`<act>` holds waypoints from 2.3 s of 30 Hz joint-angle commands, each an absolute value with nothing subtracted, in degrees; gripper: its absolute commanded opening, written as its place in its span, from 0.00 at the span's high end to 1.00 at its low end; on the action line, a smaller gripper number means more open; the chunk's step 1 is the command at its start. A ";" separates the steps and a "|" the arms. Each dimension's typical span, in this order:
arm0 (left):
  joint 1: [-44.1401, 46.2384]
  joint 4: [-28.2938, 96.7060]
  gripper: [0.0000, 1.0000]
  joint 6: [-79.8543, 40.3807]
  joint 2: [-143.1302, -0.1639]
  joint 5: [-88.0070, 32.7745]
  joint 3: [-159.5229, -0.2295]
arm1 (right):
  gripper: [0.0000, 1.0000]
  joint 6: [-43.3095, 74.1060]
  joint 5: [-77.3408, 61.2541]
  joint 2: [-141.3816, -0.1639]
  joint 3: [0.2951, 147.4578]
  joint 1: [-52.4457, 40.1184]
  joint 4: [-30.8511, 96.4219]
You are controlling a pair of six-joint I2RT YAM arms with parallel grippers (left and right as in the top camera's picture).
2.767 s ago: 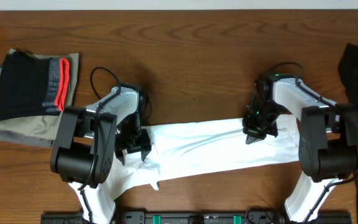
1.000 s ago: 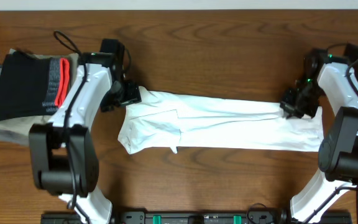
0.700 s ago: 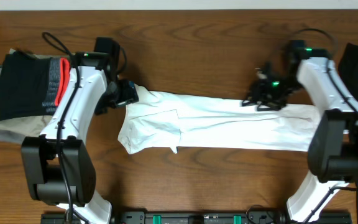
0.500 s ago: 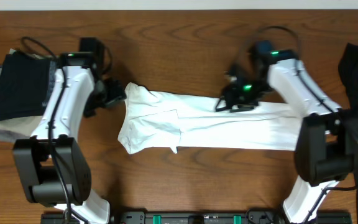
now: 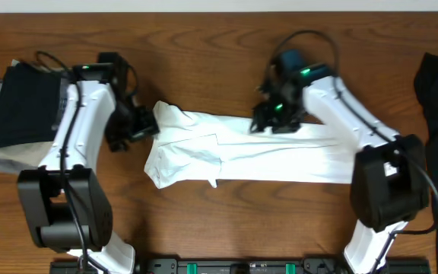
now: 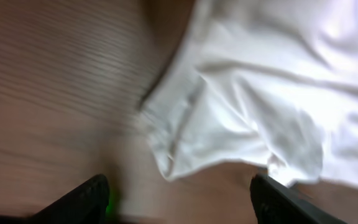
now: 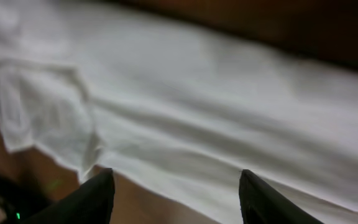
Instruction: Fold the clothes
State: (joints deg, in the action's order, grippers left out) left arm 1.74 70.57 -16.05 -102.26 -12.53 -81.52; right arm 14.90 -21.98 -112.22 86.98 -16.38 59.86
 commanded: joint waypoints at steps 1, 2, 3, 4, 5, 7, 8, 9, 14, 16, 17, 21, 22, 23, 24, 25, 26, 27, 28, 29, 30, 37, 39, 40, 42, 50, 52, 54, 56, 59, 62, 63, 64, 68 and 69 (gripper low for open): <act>7.11 70.83 0.25 -14.17 -102.10 -14.74 -82.11 | 0.35 14.94 -17.50 -110.80 90.80 -7.79 61.56; 8.73 70.22 0.25 -14.20 -102.10 -14.74 -81.78 | 0.34 14.02 -17.50 -110.80 91.37 -5.30 62.19; 10.68 69.41 0.25 -14.44 -102.13 -14.72 -81.34 | 0.34 13.34 -17.45 -110.80 91.79 -2.87 62.78; 12.32 68.69 0.25 -14.63 -102.17 -14.55 -80.90 | 0.33 12.95 -17.45 -110.80 91.94 -1.21 63.20; 14.22 68.12 0.25 -15.22 -102.24 -13.89 -80.49 | 0.34 12.45 -17.41 -110.80 91.98 0.99 63.72; 17.47 67.66 0.25 -16.47 -102.26 -12.21 -80.03 | 0.34 10.57 -17.34 -110.80 91.98 4.91 64.99; 19.14 67.64 0.25 -16.78 -102.26 -11.33 -80.01 | 0.34 9.76 -17.32 -110.80 91.98 6.39 65.58; 21.04 67.42 0.25 -16.75 -102.26 -10.13 -80.01 | 0.34 8.64 -17.32 -110.80 91.98 8.34 66.48; 27.53 65.98 0.25 -20.51 -102.28 -0.71 -80.03 | 0.34 7.40 -17.34 -110.80 91.98 13.19 68.51; 29.15 65.08 0.25 -20.71 -102.45 0.82 -80.01 | 0.35 7.42 -17.34 -110.80 91.98 14.00 68.75; 29.56 64.64 0.25 -20.71 -102.65 0.95 -80.01 | 0.35 7.42 -17.34 -110.80 91.98 14.09 68.82; 30.85 64.69 0.25 -21.04 -104.18 0.99 -80.01 | 0.35 7.40 -17.34 -110.80 91.98 13.89 68.93; 31.27 65.04 0.26 -20.97 -104.53 1.15 -80.01 | 0.34 7.40 -17.34 -110.80 91.98 13.85 68.99; 31.86 65.30 0.29 -20.29 -104.99 1.17 -79.99 | 0.34 7.40 -17.34 -110.80 91.98 13.80 69.01; 32.45 65.43 0.30 -19.73 -105.38 1.19 -79.99 | 0.34 7.42 -17.34 -110.80 91.98 13.80 69.01; 33.36 65.39 0.30 -19.59 -105.89 1.63 -79.99 | 0.34 7.42 -17.34 -110.80 91.98 13.80 68.99; 34.09 65.32 0.30 -19.68 -106.28 2.31 -79.99 | 0.34 7.42 -17.34 -110.80 91.98 13.80 68.99; 34.79 65.28 0.29 -19.81 -106.63 3.14 -79.99 | 0.34 7.42 -17.34 -110.80 91.98 13.80 69.01; 35.68 65.21 0.28 -19.86 -107.20 4.25 -79.99 | 0.34 7.42 -17.34 -110.80 91.98 13.80 69.04; 36.29 65.19 0.28 -20.05 -107.59 4.91 -79.99 | 0.34 7.42 -17.34 -110.80 91.98 13.80 69.06; 36.93 65.19 0.28 -20.97 -108.20 5.87 -79.99 | 0.34 7.42 -17.34 -110.80 91.98 13.80 69.08; 38.22 65.12 0.28 -21.69 -111.50 6.09 -79.99 | 0.34 7.40 -17.34 -110.80 91.98 13.80 69.43; 39.05 64.73 0.28 -21.67 -111.53 6.09 -79.99 | 0.34 7.40 -17.34 -110.80 91.98 13.80 69.43; 39.55 64.36 0.28 -21.47 -111.53 6.11 -80.01 | 0.34 7.40 -17.34 -110.80 91.98 13.80 69.45; 40.66 63.72 0.28 -21.47 -111.57 6.09 -79.99 | 0.35 7.40 -17.34 -110.80 91.98 13.80 69.52; 44.25 62.28 0.28 -21.56 -111.57 6.98 -79.99 | 0.34 7.40 -17.34 -110.80 91.98 13.80 70.13; 44.10 62.28 0.28 -21.58 -111.57 6.96 -79.99 | 0.34 7.40 -17.34 -110.80 91.98 13.80 70.48; 43.75 62.35 0.28 -21.74 -111.59 7.14 -79.99 | 0.35 7.40 -17.34 -110.80 91.98 13.80 70.76; 43.31 62.30 0.28 -21.74 -111.81 7.16 -79.99 | 0.35 7.38 -17.34 -110.80 91.98 13.80 71.05; 42.68 62.54 0.29 -21.56 -112.84 7.16 -79.99 | 0.35 7.38 -17.34 -110.80 91.98 13.80 71.31; 42.41 63.24 0.29 -20.58 -114.50 7.16 -79.99 | 0.35 7.38 -17.34 -110.80 91.98 13.80 71.61; 42.39 63.57 0.29 -20.62 -115.02 7.16 -79.99 | 0.35 7.38 -17.34 -110.80 91.98 13.80 71.77; 42.37 63.83 0.29 -20.62 -115.59 7.16 -79.99 | 0.36 7.38 -17.34 -110.80 91.98 13.80 71.92; 42.13 64.16 0.34 -20.64 -116.01 7.16 -79.99 | 0.36 7.14 -17.34 -110.80 91.98 13.80 72.53; 42.04 64.14 0.34 -20.64 -116.01 7.16 -79.99 | 0.36 7.14 -17.30 -110.80 91.98 13.80 72.60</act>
